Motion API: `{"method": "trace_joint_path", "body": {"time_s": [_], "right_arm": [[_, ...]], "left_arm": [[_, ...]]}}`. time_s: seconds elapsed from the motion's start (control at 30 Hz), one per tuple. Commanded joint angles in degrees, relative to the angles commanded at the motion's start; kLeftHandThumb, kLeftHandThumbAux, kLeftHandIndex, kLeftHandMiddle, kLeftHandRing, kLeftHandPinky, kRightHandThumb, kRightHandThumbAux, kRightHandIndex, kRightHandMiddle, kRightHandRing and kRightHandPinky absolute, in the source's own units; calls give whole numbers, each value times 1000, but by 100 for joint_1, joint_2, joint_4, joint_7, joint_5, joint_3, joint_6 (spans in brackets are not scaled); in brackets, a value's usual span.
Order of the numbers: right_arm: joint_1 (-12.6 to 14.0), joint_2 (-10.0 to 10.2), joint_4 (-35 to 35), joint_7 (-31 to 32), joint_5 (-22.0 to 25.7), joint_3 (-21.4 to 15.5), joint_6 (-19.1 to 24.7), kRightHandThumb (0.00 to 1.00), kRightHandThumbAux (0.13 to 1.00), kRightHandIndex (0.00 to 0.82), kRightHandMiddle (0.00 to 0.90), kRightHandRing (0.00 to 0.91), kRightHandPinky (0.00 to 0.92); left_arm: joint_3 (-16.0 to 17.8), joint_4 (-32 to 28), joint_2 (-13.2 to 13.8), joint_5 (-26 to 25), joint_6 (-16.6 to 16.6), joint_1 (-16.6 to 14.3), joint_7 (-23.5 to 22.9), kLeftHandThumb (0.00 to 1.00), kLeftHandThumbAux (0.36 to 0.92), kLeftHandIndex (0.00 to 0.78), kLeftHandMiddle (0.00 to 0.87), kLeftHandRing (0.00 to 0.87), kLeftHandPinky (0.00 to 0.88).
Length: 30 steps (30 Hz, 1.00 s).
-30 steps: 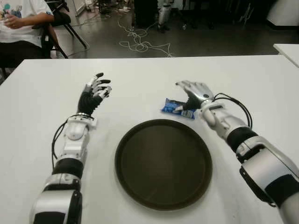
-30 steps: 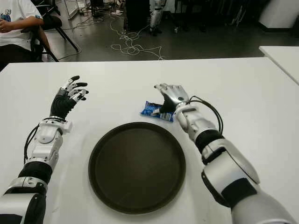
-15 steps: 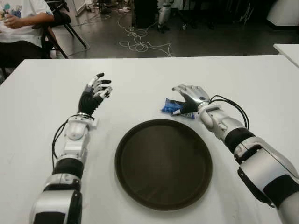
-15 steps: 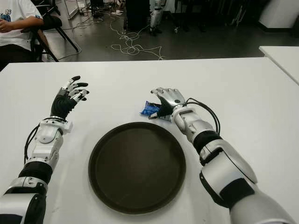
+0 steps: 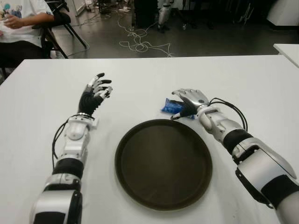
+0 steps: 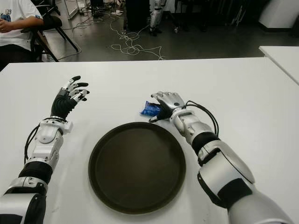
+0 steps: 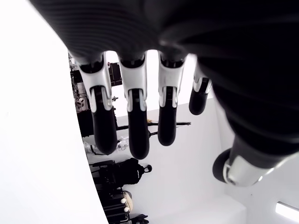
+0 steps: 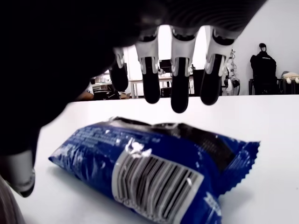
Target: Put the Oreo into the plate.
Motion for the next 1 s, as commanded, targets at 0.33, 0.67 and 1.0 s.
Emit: {"method": "trace_joint_path", "body": {"time_s": [0.33, 0.67, 1.0], "right_arm": [[-13, 36, 73, 71, -8, 29, 19, 0, 554, 151, 197, 224, 246], [0, 74, 129, 71, 21, 19, 46, 0, 562, 151, 202, 233, 259], [12, 74, 132, 51, 85, -50, -2, 0, 569, 213, 259, 308, 330]], "left_arm": [[9, -12, -12, -19, -8, 10, 4, 271, 612, 142, 278, 325, 401], [25, -10, -23, -60, 24, -1, -21, 274, 619, 142, 281, 332, 415], [11, 25, -15, -40, 33, -17, -9, 277, 601, 149, 272, 324, 404]]}}
